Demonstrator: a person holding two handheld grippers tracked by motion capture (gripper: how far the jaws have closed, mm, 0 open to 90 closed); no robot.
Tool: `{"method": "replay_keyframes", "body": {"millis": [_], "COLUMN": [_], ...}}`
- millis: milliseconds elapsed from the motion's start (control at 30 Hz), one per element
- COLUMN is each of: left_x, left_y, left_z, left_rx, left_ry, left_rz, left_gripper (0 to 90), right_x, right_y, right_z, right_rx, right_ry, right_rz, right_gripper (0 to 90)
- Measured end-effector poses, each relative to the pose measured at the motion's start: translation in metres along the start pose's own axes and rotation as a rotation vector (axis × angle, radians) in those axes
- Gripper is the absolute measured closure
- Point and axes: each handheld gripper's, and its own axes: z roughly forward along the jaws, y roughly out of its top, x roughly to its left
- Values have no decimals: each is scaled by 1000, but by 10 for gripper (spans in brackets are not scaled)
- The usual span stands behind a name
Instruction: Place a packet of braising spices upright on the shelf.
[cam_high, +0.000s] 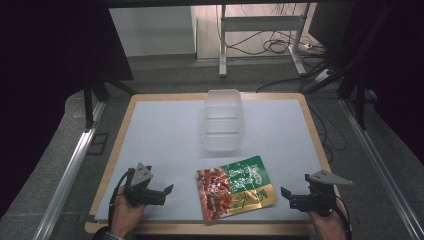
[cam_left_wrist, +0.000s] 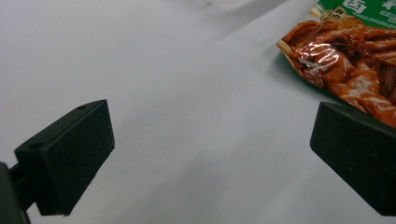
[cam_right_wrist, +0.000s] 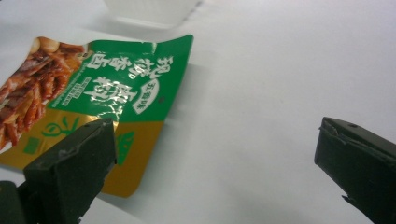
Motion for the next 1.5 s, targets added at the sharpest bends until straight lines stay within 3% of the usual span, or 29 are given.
{"method": "replay_keyframes", "body": {"millis": [33,67,200,300,533,767,1000,1133,1333,1500], "left_x": [0,-1,-4,-7,-9,-5,-9,-11,-8,-9], "left_y": [-1,-1,0,1,0,-4,-3,-3,-3,-3], "left_z": [-2,-4,-4,-3,0,-2,2,2,1,1], "left_rx": [2,0,14,34,50,59,101,97,82,80], "left_ry": [-9,-10,-1,2,3,-5,16,21,30,33], "left_rz": [0,5,17,51,101,83,114,132,114,128], "left_gripper": [0,0,0,0,0,0,3,0,0,0], "right_x": [0,-1,-4,-9,-10,-9,-6,-4,-2,-3], "right_y": [0,-3,-6,-7,-7,-7,-4,-3,1,2], "right_z": [2,5,8,7,8,10,13,14,18,23], "right_rx": [8,53,82,73,70,74,72,57,36,33], "right_ry": [2,6,4,26,19,21,13,18,20,31], "right_rz": [-16,-78,-122,-109,-107,-105,-124,-125,-125,-126], "right_gripper": [0,0,0,0,0,0,0,0,0,0]}}
